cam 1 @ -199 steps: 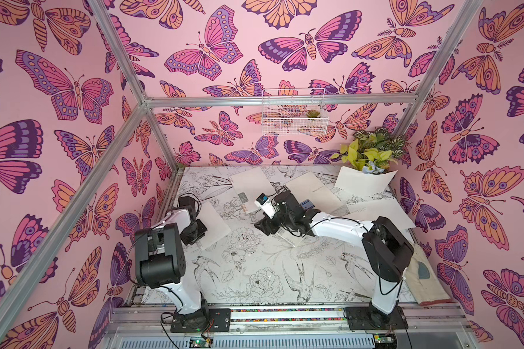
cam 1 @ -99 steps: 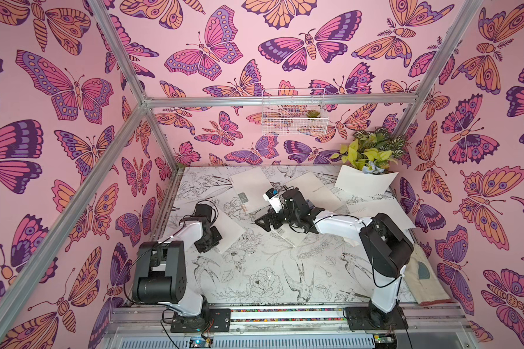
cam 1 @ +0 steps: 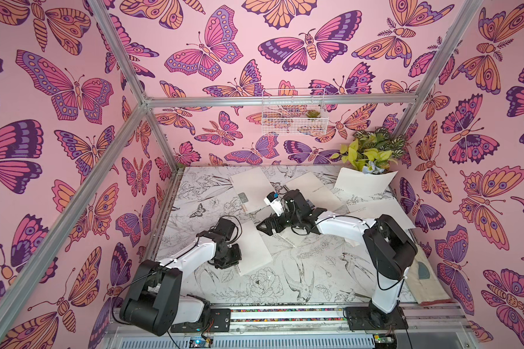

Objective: Tear off pages from different notebooks
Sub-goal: Move the notebook to the center of the board.

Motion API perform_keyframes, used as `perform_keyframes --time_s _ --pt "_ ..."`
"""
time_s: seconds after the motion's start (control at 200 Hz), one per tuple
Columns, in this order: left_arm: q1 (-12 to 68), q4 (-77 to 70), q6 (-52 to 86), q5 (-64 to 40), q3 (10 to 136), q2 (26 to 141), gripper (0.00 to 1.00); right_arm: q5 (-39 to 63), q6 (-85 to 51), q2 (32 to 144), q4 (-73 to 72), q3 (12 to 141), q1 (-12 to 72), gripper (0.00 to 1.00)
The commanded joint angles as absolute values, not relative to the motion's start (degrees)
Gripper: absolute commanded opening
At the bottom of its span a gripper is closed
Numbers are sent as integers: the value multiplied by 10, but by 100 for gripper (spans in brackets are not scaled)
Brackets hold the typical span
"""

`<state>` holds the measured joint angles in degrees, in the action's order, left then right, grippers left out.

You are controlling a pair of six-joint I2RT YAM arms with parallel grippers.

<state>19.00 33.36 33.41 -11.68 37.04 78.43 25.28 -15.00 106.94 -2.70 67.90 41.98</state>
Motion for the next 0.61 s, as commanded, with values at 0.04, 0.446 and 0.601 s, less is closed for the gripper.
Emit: perform_keyframes --time_s 0.04,0.446,0.601 --pt "198 297 273 -152 406 803 36 160 -162 1054 24 626 425 99" --pt "160 227 317 -49 384 759 100 224 -300 986 -146 486 363 99" --pt "143 194 346 -36 373 754 100 51 -237 1000 2 548 473 99"
